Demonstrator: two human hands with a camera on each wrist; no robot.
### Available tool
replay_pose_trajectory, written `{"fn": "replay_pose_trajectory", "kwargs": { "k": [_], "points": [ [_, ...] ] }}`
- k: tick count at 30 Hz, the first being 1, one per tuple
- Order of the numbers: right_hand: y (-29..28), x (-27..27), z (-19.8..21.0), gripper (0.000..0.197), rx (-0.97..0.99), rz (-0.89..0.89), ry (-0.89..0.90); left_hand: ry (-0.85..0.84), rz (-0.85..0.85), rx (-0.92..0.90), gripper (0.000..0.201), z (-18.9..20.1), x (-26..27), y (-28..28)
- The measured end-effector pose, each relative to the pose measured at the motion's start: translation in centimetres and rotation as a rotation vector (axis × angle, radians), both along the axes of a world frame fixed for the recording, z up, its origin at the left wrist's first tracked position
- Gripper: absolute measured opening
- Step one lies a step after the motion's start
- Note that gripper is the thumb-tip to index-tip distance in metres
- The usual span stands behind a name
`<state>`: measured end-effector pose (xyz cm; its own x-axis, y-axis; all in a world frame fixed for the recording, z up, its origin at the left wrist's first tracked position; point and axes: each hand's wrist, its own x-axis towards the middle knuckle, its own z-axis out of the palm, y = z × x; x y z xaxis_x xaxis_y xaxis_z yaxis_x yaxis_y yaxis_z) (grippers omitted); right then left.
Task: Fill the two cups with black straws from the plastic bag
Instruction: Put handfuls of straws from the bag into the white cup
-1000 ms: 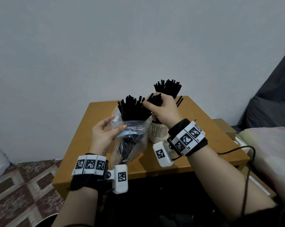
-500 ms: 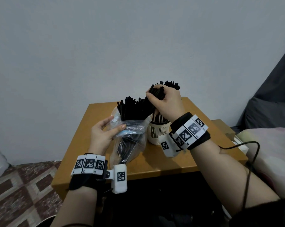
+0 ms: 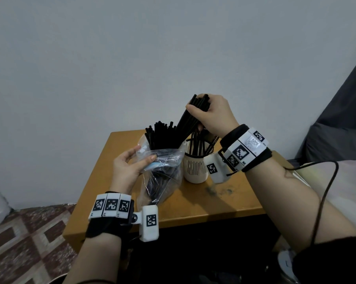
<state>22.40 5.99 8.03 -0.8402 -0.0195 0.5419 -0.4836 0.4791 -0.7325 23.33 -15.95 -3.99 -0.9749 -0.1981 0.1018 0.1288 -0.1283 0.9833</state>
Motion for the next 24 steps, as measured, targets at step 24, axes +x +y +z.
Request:
{"fn": "replay_pose_trajectory", "kwargs": {
  "k": [24],
  "points": [
    [2.3, -0.9, 5.7, 0.022, -0.183, 0.024, 0.056, 0.011, 0.045, 0.082, 0.081, 0.6, -0.7, -0.4]
  ]
}}
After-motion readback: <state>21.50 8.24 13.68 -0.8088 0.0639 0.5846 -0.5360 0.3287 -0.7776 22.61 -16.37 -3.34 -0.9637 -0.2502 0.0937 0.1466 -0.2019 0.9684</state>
